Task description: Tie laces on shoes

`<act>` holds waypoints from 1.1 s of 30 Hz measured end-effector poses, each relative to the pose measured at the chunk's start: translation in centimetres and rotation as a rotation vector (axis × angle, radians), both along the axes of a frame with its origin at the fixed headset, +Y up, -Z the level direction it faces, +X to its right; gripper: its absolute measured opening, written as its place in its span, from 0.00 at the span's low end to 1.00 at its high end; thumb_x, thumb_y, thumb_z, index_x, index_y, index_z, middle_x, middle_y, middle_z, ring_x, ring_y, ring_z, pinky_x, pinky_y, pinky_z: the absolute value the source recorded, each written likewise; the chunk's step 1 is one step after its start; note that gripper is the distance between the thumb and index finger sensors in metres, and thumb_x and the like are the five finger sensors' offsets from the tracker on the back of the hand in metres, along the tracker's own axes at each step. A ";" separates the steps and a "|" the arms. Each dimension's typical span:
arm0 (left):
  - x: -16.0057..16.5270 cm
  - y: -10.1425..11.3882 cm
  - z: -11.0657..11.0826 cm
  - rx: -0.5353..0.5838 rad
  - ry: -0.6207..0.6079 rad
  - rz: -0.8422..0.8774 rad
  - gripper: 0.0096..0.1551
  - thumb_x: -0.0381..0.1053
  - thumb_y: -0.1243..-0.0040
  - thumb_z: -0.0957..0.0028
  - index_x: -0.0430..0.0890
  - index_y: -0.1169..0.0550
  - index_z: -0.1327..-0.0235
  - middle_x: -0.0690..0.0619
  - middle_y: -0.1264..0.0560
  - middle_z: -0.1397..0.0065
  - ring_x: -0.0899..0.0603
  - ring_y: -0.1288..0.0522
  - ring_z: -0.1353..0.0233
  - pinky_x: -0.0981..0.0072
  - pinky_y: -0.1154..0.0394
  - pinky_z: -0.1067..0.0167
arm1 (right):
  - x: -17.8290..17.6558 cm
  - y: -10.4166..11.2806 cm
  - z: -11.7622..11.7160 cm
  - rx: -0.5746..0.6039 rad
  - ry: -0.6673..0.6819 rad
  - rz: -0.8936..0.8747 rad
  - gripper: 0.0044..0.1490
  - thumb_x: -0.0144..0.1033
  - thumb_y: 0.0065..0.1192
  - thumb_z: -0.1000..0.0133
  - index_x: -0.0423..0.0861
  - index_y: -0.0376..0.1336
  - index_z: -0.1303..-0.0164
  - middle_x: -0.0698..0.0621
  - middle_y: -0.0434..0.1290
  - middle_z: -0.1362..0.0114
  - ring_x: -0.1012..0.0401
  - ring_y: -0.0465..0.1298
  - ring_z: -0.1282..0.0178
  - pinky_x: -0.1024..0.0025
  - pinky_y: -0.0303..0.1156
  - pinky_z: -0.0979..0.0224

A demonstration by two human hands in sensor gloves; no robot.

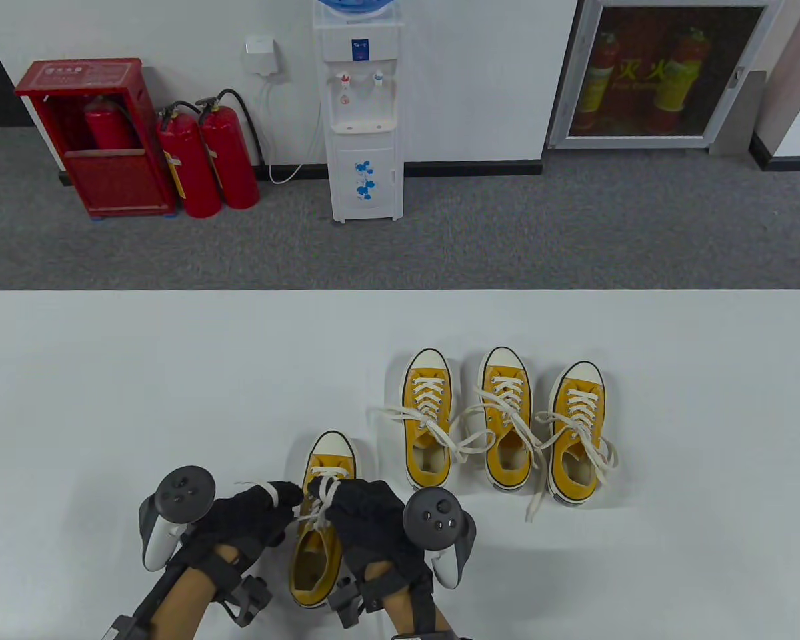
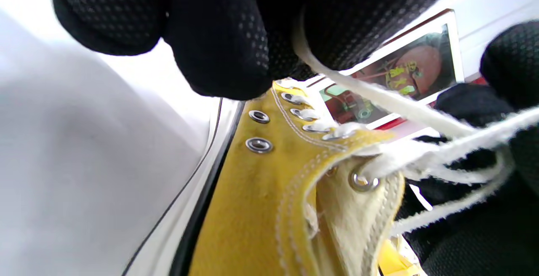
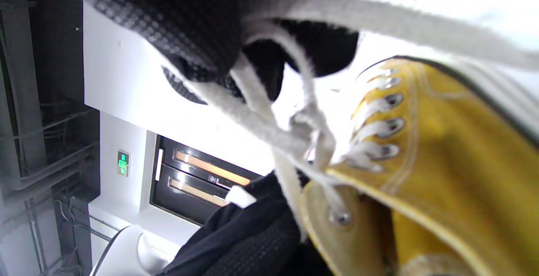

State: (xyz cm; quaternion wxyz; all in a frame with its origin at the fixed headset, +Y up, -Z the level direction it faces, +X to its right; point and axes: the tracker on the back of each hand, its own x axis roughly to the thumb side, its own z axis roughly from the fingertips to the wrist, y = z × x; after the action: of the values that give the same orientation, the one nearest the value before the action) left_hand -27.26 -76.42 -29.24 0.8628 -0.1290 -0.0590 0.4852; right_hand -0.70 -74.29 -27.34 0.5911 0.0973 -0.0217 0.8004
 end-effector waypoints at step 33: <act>-2.5 -1.0 0.1 -0.138 0.187 0.420 0.21 0.64 0.37 0.47 0.53 0.12 0.53 0.50 0.13 0.51 0.46 0.12 0.66 0.44 0.18 0.55 | -0.4 -1.0 -0.7 -0.087 0.135 0.032 0.30 0.28 0.66 0.51 0.47 0.71 0.36 0.52 0.75 0.38 0.54 0.80 0.49 0.38 0.65 0.29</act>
State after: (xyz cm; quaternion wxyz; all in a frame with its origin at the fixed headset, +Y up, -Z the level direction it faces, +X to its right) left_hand -29.77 -77.39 -29.10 0.7337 -0.1272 0.0291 0.6668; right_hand -1.07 -75.34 -28.05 0.5822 0.1257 0.0543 0.8015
